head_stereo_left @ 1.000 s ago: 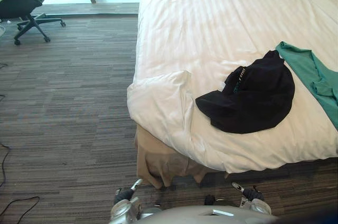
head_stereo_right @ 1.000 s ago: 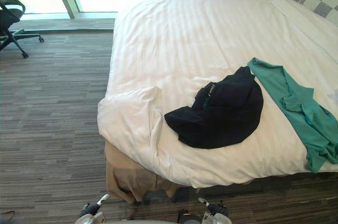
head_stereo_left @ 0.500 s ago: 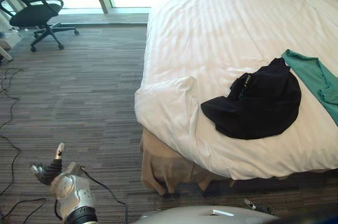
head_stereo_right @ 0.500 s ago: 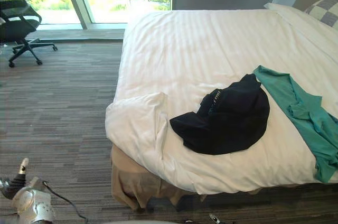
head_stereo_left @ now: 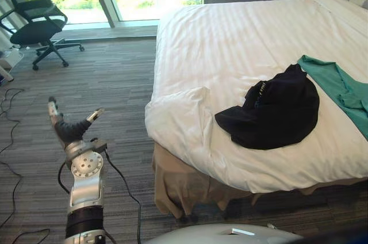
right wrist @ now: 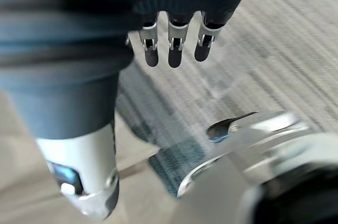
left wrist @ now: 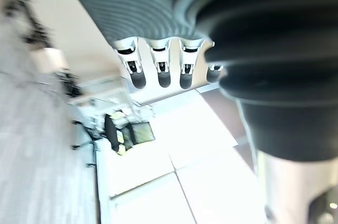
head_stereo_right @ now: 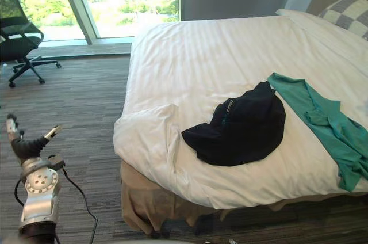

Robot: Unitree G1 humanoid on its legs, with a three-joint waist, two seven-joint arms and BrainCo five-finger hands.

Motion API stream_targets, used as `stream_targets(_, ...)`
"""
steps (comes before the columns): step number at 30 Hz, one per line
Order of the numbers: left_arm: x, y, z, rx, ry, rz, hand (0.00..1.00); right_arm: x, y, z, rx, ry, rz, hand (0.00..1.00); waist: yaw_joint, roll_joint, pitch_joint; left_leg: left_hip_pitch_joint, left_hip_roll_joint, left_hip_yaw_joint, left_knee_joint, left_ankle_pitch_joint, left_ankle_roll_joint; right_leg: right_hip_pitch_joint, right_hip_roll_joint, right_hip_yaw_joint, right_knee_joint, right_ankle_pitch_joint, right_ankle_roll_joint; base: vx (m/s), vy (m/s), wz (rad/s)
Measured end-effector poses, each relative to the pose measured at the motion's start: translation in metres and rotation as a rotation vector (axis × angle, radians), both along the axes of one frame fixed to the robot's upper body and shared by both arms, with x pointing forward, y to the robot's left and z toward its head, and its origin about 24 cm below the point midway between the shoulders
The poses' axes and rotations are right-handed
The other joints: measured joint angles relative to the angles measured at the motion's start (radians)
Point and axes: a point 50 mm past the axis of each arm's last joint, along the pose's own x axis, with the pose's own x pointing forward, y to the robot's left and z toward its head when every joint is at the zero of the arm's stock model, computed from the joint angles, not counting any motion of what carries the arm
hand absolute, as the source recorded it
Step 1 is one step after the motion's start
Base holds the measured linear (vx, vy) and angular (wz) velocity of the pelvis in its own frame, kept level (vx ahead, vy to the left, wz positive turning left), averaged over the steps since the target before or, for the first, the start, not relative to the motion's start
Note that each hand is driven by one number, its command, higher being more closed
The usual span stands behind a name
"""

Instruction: Tidy the bed and pick cloth on bed and put in laundry

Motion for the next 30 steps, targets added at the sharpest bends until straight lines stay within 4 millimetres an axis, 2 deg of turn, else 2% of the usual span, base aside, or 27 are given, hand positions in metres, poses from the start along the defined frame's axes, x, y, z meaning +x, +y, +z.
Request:
stream_targets(5, 0.026, -0.032, 0.029, 0.175, -0.026, -0.145, 0.00, -0.005, -0.004, 0.001, -0.003, 0.003, -0.027, 0.00, -0.020, 0.015, 0.043, -0.046, 0.006, 0.042, 0.078, -0.038, 0.004, -0.079, -0.003, 0.072, 0.089, -0.021, 0.001, -0.07, 0.009, -0.31)
stream_targets(10, 0.056, -0.053, 0.072, 0.326, -0.097, -0.244, 0.00, -0.002, -0.004, 0.001, 0.000, -0.012, -0.030, 0.00, -0.044, -0.009, 0.080, -0.138, 0.023, 0.101, 0.161, -0.063, 0.002, -0.214, -0.004, 0.124, 0.188, -0.034, -0.009, -0.07, -0.006, -0.33)
stream_targets(13, 0.068, -0.067, 0.089, 0.371, -0.131, -0.288, 0.00, 0.004, -0.006, 0.003, -0.009, -0.037, -0.024, 0.00, -0.053, -0.011, 0.090, -0.189, 0.036, 0.115, 0.210, -0.080, 0.003, -0.268, -0.003, 0.137, 0.219, -0.036, -0.011, -0.05, -0.013, -0.18)
stream_targets(18, 0.089, -0.093, 0.133, 0.515, -0.206, -0.350, 0.00, 0.040, -0.006, 0.012, -0.036, -0.154, 0.031, 0.00, -0.062, -0.009, 0.151, -0.299, 0.071, 0.139, 0.329, -0.126, 0.009, -0.368, 0.004, 0.158, 0.282, -0.037, -0.013, -0.07, 0.001, -0.12)
stream_targets(22, 0.099, -0.102, 0.162, 0.608, -0.236, -0.376, 0.00, 0.058, -0.004, 0.019, -0.045, -0.228, 0.053, 0.00, -0.060, -0.010, 0.166, -0.380, 0.088, 0.142, 0.391, -0.142, 0.014, -0.443, 0.004, 0.160, 0.311, -0.037, -0.013, -0.05, 0.013, -0.02)
stream_targets(27, 0.112, -0.112, 0.185, 0.718, -0.200, -0.403, 0.00, 0.076, 0.002, 0.026, -0.041, -0.306, 0.043, 0.00, -0.057, -0.013, 0.203, -0.425, 0.108, 0.187, 0.425, -0.143, 0.015, -0.485, 0.004, 0.160, 0.321, -0.033, -0.014, -0.01, 0.005, 0.00)
stream_targets(30, 0.122, -0.109, 0.200, 0.764, -0.150, -0.376, 0.00, 0.091, 0.003, 0.032, -0.048, -0.363, 0.063, 0.00, -0.062, -0.015, 0.240, -0.450, 0.115, 0.193, 0.440, -0.143, 0.015, -0.501, 0.006, 0.161, 0.312, -0.020, -0.013, -0.02, 0.000, -0.05)
